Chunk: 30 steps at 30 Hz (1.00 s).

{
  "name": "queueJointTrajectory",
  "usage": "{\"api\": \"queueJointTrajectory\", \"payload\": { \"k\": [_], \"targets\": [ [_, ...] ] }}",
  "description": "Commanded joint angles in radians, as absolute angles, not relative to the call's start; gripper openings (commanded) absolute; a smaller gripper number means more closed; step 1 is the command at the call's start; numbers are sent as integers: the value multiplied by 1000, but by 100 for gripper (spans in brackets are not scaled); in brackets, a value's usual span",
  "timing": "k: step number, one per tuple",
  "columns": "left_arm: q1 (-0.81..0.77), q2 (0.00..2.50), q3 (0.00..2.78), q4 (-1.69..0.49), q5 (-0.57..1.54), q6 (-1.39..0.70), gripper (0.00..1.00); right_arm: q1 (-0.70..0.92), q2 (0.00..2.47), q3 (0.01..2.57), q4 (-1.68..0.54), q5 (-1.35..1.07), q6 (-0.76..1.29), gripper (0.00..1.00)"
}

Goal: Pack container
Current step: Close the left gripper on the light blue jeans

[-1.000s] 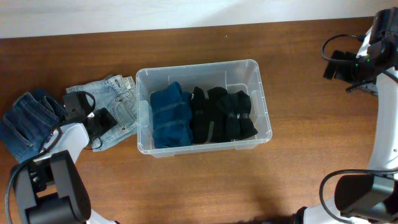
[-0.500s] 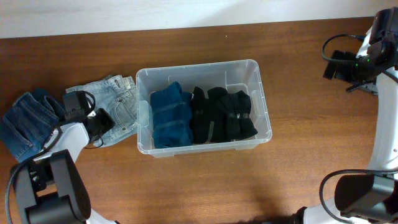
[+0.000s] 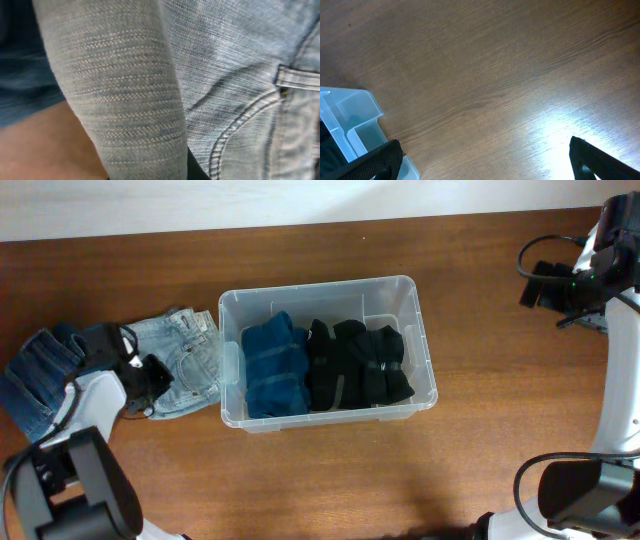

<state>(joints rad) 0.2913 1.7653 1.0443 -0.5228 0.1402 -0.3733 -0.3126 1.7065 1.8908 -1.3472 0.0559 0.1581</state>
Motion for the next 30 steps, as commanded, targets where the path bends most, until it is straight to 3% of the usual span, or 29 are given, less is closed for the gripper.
{"api": "queueJointTrajectory", "payload": {
  "k": [1, 25, 29, 30],
  "targets": [
    [306, 1656, 1083, -542, 125, -365, 1, -315, 1706, 1899, -1347, 64, 165, 99],
    [306, 1569, 1082, -695, -155, -422, 1, -315, 1706, 1899, -1347, 64, 165, 99],
    [306, 1577, 1081, -701, -145, -422, 72, -315, 1707, 1899, -1347, 64, 165, 99],
    [306, 1581, 1081, -702, -138, -421, 81, -315, 1707, 1899, -1347, 64, 165, 99]
  ]
}}
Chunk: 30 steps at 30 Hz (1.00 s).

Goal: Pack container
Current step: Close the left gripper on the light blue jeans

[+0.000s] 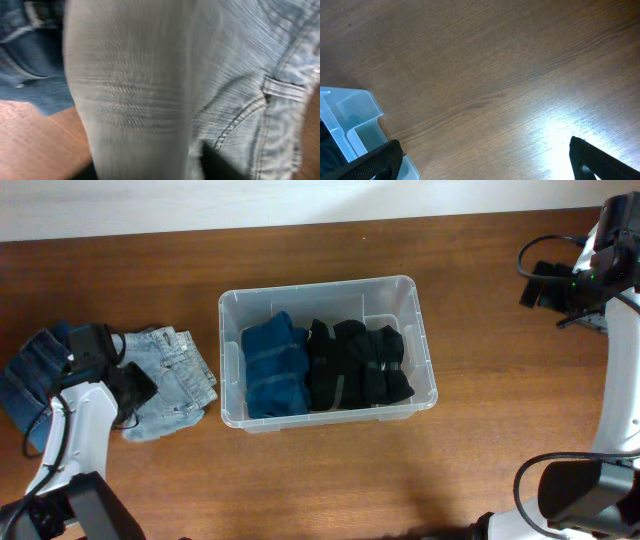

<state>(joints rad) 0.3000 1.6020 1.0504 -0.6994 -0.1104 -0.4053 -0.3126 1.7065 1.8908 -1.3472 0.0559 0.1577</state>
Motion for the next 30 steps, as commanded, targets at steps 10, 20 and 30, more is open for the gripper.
{"api": "queueJointTrajectory", "payload": {
  "k": [10, 20, 30],
  "targets": [
    [306, 1652, 1081, -697, -116, -421, 99, -315, 1707, 1899, -1347, 64, 165, 99],
    [306, 1694, 1081, -682, -109, -401, 99, -315, 1707, 1899, -1347, 64, 165, 99],
    [308, 1694, 1081, -659, -83, -246, 99, -315, 1706, 1899, -1347, 64, 165, 99]
  ]
}}
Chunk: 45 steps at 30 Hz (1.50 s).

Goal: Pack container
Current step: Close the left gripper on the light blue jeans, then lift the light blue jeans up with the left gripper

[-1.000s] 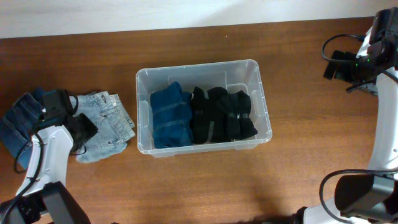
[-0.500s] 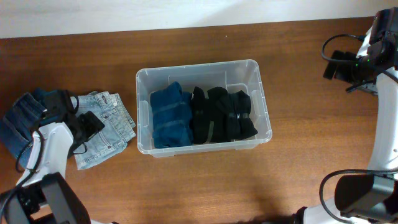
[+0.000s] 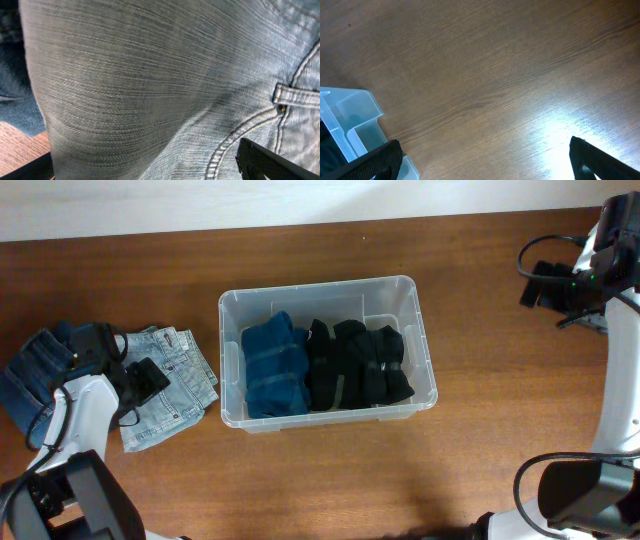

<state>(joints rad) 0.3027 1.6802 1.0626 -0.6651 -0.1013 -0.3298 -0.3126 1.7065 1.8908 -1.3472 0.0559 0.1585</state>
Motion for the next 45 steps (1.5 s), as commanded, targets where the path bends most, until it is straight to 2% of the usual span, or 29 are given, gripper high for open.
{"api": "queueJointTrajectory", "payload": {
  "k": [1, 25, 27, 28, 29, 31, 33, 34, 35, 36, 45],
  "targets": [
    [310, 1694, 1081, -659, -83, -233, 99, -315, 1707, 1899, -1347, 64, 165, 99],
    [352, 1793, 1080, -636, -41, -204, 99, -315, 1707, 1899, -1347, 64, 165, 99],
    [352, 1802, 1080, -633, -2, -203, 96, -315, 1707, 1899, -1347, 64, 165, 99],
    [352, 1805, 1080, -633, 18, -203, 93, -315, 1707, 1899, -1347, 64, 165, 99],
    [352, 1806, 1080, -633, 35, -203, 84, -315, 1706, 1899, -1347, 64, 165, 99],
    [352, 1806, 1080, -633, 60, -202, 75, -315, 1707, 1899, -1347, 64, 165, 99],
    [352, 1806, 1080, -633, 70, -202, 57, -315, 1707, 1899, -1347, 64, 165, 99],
    [352, 1806, 1080, -633, 73, -202, 38, -315, 1707, 1899, -1347, 64, 165, 99],
    [352, 1806, 1080, -633, 76, -204, 14, -315, 1707, 1899, -1347, 64, 165, 99],
    [352, 1806, 1080, -633, 81, -203, 2, -315, 1707, 1899, -1347, 64, 165, 99],
    [352, 1798, 1087, -633, 158, -203, 1, -315, 1707, 1899, -1347, 64, 165, 99]
  ]
}}
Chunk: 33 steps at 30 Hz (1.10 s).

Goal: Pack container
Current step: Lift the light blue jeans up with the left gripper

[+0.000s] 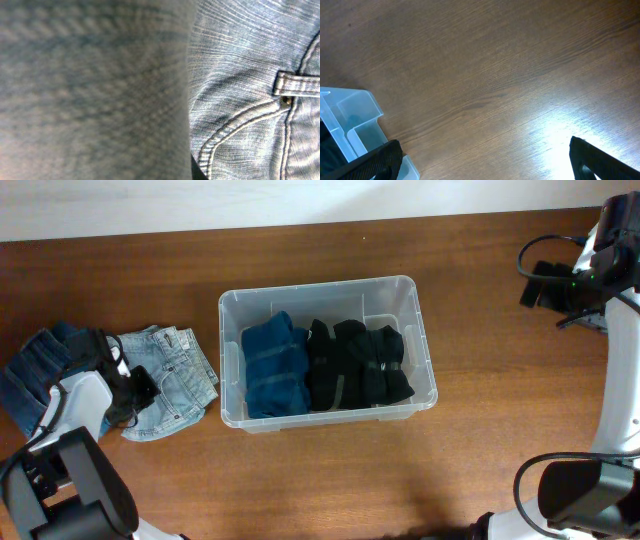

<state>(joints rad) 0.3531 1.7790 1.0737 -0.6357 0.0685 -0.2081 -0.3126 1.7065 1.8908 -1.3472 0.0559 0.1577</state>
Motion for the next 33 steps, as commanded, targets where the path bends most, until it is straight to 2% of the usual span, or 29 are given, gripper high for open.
{"api": "queueJointTrajectory", "payload": {
  "k": [1, 7, 19, 27, 33],
  "targets": [
    [352, 1790, 1093, -634, 185, -203, 1, -315, 1707, 1899, -1347, 64, 165, 99],
    [352, 1710, 1169, -638, 327, -204, 0, -315, 1706, 1899, -1347, 64, 165, 99],
    [321, 1552, 1353, -713, 418, -204, 0, -315, 1707, 1899, -1347, 64, 165, 99],
    [249, 1548, 1501, -723, 636, -253, 1, -315, 1707, 1899, -1347, 64, 165, 99],
    [146, 1548, 1692, -810, 663, -253, 1, -315, 1706, 1899, -1347, 64, 165, 99]
  ]
}}
